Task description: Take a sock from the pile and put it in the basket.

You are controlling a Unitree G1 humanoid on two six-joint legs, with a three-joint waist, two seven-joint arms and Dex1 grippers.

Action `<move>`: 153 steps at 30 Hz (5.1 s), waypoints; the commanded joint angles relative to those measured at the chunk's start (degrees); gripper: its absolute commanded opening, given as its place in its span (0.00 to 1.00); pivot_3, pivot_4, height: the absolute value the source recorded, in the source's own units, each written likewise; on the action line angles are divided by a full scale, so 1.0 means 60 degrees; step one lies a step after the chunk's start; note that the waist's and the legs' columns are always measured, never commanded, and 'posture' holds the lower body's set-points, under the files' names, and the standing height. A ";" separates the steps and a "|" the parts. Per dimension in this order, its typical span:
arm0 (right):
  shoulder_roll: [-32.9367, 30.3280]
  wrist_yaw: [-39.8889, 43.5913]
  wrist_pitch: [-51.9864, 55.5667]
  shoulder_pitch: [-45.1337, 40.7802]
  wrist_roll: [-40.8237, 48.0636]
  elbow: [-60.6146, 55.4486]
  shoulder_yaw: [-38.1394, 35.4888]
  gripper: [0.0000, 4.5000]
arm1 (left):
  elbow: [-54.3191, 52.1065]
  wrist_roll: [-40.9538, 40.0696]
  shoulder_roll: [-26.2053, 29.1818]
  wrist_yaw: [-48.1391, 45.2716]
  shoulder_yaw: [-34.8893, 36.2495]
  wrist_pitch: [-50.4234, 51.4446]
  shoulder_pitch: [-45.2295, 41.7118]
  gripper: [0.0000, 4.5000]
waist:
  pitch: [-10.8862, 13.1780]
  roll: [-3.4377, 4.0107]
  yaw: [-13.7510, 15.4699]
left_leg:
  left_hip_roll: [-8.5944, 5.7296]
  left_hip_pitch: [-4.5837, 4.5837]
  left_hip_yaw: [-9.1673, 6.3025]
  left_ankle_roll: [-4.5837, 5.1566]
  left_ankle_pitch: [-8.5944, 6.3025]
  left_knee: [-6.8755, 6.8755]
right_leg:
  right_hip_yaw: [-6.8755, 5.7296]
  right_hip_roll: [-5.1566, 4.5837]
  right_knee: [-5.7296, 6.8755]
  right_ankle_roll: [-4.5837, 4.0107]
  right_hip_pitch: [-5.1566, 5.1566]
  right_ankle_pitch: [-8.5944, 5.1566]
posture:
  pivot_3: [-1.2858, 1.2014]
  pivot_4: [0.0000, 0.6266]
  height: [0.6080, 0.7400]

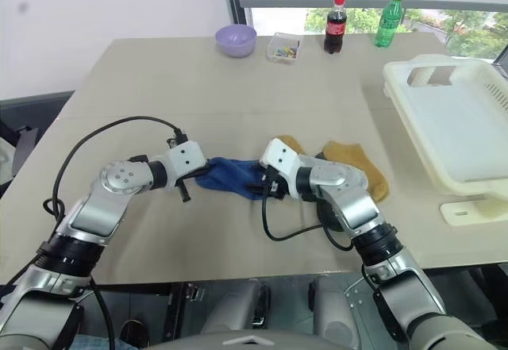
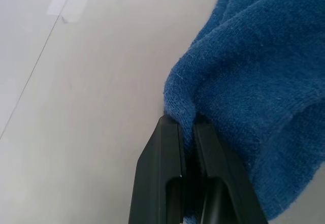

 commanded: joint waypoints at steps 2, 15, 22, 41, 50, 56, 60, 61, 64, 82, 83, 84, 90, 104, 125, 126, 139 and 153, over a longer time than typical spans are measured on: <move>0.0109 -0.0039 0.0183 -0.0236 0.0209 -0.0372 -0.0087 0.55 | -0.0261 -0.0079 -0.0044 -0.0118 0.0037 0.0153 0.0186 0.02 | 0.0000 -0.0001 0.0000 | 0.0000 0.0000 0.0000 0.0000 0.0000 0.0000 | 0.0000 0.0000 0.0000 -0.0001 0.0000 0.0000 | 0.52 0.24 0.96; 0.0123 -0.0575 -0.0126 -0.0208 -0.1263 0.1008 0.0772 0.55 | -0.0687 -0.1090 -0.0099 -0.0667 0.0534 0.0614 0.0660 0.31 | -0.0001 0.0000 -0.0004 | -0.0001 0.0000 0.0003 -0.0001 0.0000 0.0000 | 0.0005 -0.0002 -0.0001 -0.0002 -0.0001 0.0000 | 0.52 0.24 0.96; 0.0119 -0.0502 -0.0104 -0.0080 -0.1428 0.1035 0.0926 0.55 | 0.0027 -0.1109 -0.0164 -0.0399 0.0844 -0.0113 0.0756 0.88 | -0.0004 0.0000 -0.0002 | 0.0000 0.0006 0.0003 -0.0001 0.0000 0.0000 | 0.0005 -0.0002 0.0000 -0.0002 0.0001 0.0001 | 0.52 0.24 0.96; 0.0171 -0.0539 -0.0267 -0.0062 -0.1624 0.1250 0.0864 0.55 | 0.1198 -0.4375 0.0258 -0.1262 0.3170 0.4079 0.0826 0.88 | -0.0005 -0.0003 -0.0155 | 0.0006 0.0010 0.0004 0.0000 0.0000 0.0000 | 0.0002 0.0004 0.0002 0.0001 0.0002 -0.0001 | 0.52 0.24 0.96; 0.0215 -0.0432 -0.0462 -0.0093 -0.1662 0.1311 0.0948 0.55 | -0.0142 -0.5982 -0.0079 -0.0913 0.3833 0.6288 0.1740 0.88 | -0.0006 -0.0004 -0.0228 | 0.0006 0.0013 0.0004 -0.0003 -0.0001 -0.0002 | 0.0012 -0.0008 0.0002 -0.0001 0.0001 0.0000 | 0.52 0.24 0.96; 0.0354 -0.0293 -0.0716 -0.0229 -0.1533 0.1068 0.0928 0.55 | -0.0738 -0.6775 -0.0423 -0.0395 0.4214 0.7127 0.2074 0.88 | -0.0007 -0.0004 -0.0223 | 0.0007 0.0021 0.0003 -0.0004 -0.0002 -0.0002 | 0.0013 -0.0016 0.0002 -0.0002 0.0001 0.0000 | 0.52 0.24 0.96; 0.0628 -0.0168 -0.1043 -0.0338 -0.1257 0.0816 0.0789 0.55 | -0.0784 -0.6946 -0.0535 -0.0193 0.4206 0.7298 0.2250 0.88 | -0.0006 -0.0004 -0.0220 | 0.0006 0.0021 0.0004 -0.0005 -0.0002 -0.0004 | 0.0015 -0.0019 0.0001 -0.0002 0.0001 0.0000 | 0.52 0.24 0.96; 0.0700 -0.0163 -0.1075 -0.0359 -0.1223 0.0811 0.0768 0.55 | -0.0754 -0.6944 -0.0554 -0.0146 0.4164 0.7288 0.2296 0.88 | -0.0006 -0.0004 -0.0219 | 0.0006 0.0021 0.0004 -0.0005 -0.0002 -0.0006 | 0.0016 -0.0021 0.0001 -0.0003 0.0000 0.0000 | 0.52 0.24 0.96; 0.0910 -0.0223 -0.1198 -0.0408 -0.1208 0.0927 0.0737 0.55 | -0.0837 -0.7118 -0.0640 -0.0103 0.4093 0.7360 0.2433 0.88 | -0.0006 -0.0004 -0.0215 | 0.0006 0.0021 0.0004 -0.0006 -0.0002 -0.0008 | 0.0017 -0.0026 0.0001 -0.0004 0.0000 0.0001 | 0.52 0.24 0.96; 0.0784 -0.0298 -0.1264 -0.1025 -0.1958 0.2135 0.0845 0.55 | -0.0286 -0.7063 -0.1234 0.0229 0.3562 0.7375 0.2638 0.88 | -0.0044 0.0050 -0.0140 | -0.0024 0.0072 0.0004 -0.0005 -0.0002 -0.0011 | 0.0002 -0.0077 -0.0002 -0.0006 0.0051 -0.0009 | 0.52 0.24 0.96; 0.0792 -0.0280 -0.1259 -0.1047 -0.1922 0.2076 0.0800 0.55 | -0.0284 -0.7078 -0.1245 0.0236 0.3580 0.7382 0.2644 0.88 | -0.0043 0.0050 -0.0141 | -0.0024 0.0099 0.0004 -0.0004 -0.0003 -0.0014 | 0.0002 -0.0077 -0.0007 -0.0008 0.0080 -0.0021 | 0.52 0.24 0.96; 0.0784 -0.0256 -0.1248 -0.1061 -0.1911 0.1997 0.0789 0.55 | -0.0297 -0.7082 -0.1234 0.0227 0.3588 0.7373 0.2669 0.88 | -0.0043 0.0050 -0.0143 | -0.0024 0.0128 0.0004 -0.0004 -0.0004 -0.0024 | -0.0001 -0.0077 -0.0016 -0.0004 0.0110 -0.0039 | 0.52 0.24 0.96; 0.0956 0.0016 -0.0883 -0.1393 -0.1555 0.1246 0.0762 0.55 | -0.0396 -0.7095 -0.1215 0.0254 0.3585 0.7390 0.2693 0.88 | -0.0042 0.0052 -0.0152 | -0.0022 0.0156 0.0002 -0.0003 -0.0004 -0.0045 | -0.0001 -0.0080 -0.0028 0.0006 0.0134 -0.0048 | 0.52 0.24 0.96; 0.1303 -0.0068 -0.1104 -0.1843 -0.2490 0.4019 0.1484 0.55 | -0.0312 -0.7100 -0.1239 0.0225 0.3689 0.7210 0.2760 0.88 | -0.0049 0.0059 -0.0149 | -0.0026 0.0163 -0.0006 -0.0006 -0.0004 -0.0086 | -0.0008 -0.0090 -0.0050 -0.0020 0.0135 -0.0042 | 0.52 0.24 0.96; 0.1150 -0.0185 -0.0777 -0.1658 -0.2541 0.3860 0.1257 0.55 | -0.0314 -0.9986 -0.4353 0.1506 0.5153 0.8776 0.1043 0.88 | -0.0091 -0.0022 -0.0100 | -0.0015 0.0157 -0.0034 -0.0027 0.0013 -0.0147 | -0.0029 -0.0076 -0.0082 -0.0009 0.0131 -0.0021 | 0.52 0.24 0.96; 0.1139 -0.0195 -0.0765 -0.1642 -0.2540 0.3833 0.1249 0.55 | -0.0296 -1.0166 -0.4365 0.1551 0.5354 0.8796 0.1005 0.88 | -0.0090 -0.0024 -0.0103 | -0.0015 0.0155 -0.0041 -0.0029 0.0014 -0.0149 | -0.0036 -0.0075 -0.0082 -0.0013 0.0131 -0.0022 | 0.52 0.24 0.96; 0.1100 -0.0316 -0.0739 -0.1520 -0.2539 0.3730 0.1163 0.55 | -0.0515 -1.2301 -0.4600 0.2370 0.6113 0.9379 0.0857 0.88 | -0.0067 -0.0050 -0.0159 | -0.0016 0.0136 -0.0064 -0.0036 0.0014 -0.0163 | -0.0066 -0.0080 -0.0133 -0.0017 0.0136 -0.0021 | 0.52 0.24 0.96; 0.0673 -0.0411 0.1694 -0.0705 -0.0946 -0.0236 -0.0313 0.55 | -0.0102 -1.2301 -0.4843 0.2571 0.5551 0.8547 0.0813 0.88 | -0.0034 -0.0069 0.0014 | -0.0020 0.0026 -0.0074 -0.0074 0.0038 -0.0170 | -0.0076 -0.0082 -0.0150 -0.0023 0.0040 -0.0017 | 0.52 0.24 0.96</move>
